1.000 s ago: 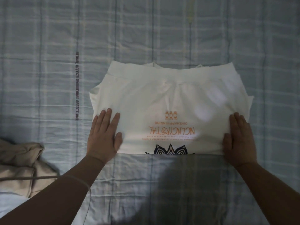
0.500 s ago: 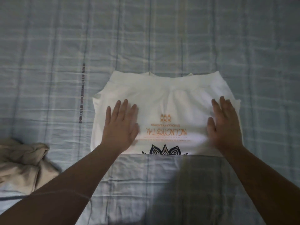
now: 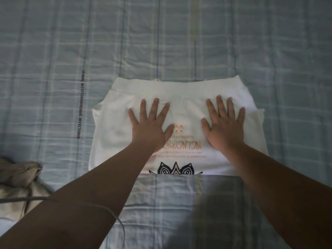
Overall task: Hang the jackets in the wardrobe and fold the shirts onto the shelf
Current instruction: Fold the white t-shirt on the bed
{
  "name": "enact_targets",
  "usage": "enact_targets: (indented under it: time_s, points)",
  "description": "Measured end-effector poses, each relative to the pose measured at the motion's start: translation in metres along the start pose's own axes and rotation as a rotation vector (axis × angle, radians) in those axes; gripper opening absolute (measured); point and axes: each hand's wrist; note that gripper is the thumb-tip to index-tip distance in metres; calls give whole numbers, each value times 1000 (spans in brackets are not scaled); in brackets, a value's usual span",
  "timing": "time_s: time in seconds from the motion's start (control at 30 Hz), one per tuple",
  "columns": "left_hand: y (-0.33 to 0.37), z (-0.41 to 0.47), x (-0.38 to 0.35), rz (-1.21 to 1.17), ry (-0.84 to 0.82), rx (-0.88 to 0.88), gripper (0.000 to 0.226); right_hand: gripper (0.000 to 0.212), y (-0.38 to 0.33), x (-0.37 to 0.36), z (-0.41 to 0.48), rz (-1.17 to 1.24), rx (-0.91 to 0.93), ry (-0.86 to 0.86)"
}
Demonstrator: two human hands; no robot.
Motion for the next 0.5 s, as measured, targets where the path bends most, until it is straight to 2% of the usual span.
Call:
enact_targets:
  time_s: [0.1,0.23,0.37,0.5]
  points:
    - [11,-8,10,-61,22,18,70,64,-1,13,-6,63,-9,1]
    - [42,-28,12,-96,114,-104,66,61,0,19,-44,95,122,163]
    - [63,-23,-5,-69,29,-38,70,62,1,-6,-54,56,97,72]
    - [68,-23,-9,-25,40,-20,70,62,-1,-8,-49,104,90,92]
Point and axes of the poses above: each hand's wrist, its own z-axis towards the middle knuckle, its own x-axis out of the back of the hand, y = z × x, and after that the axes turned 2 degrees about x, right-handed
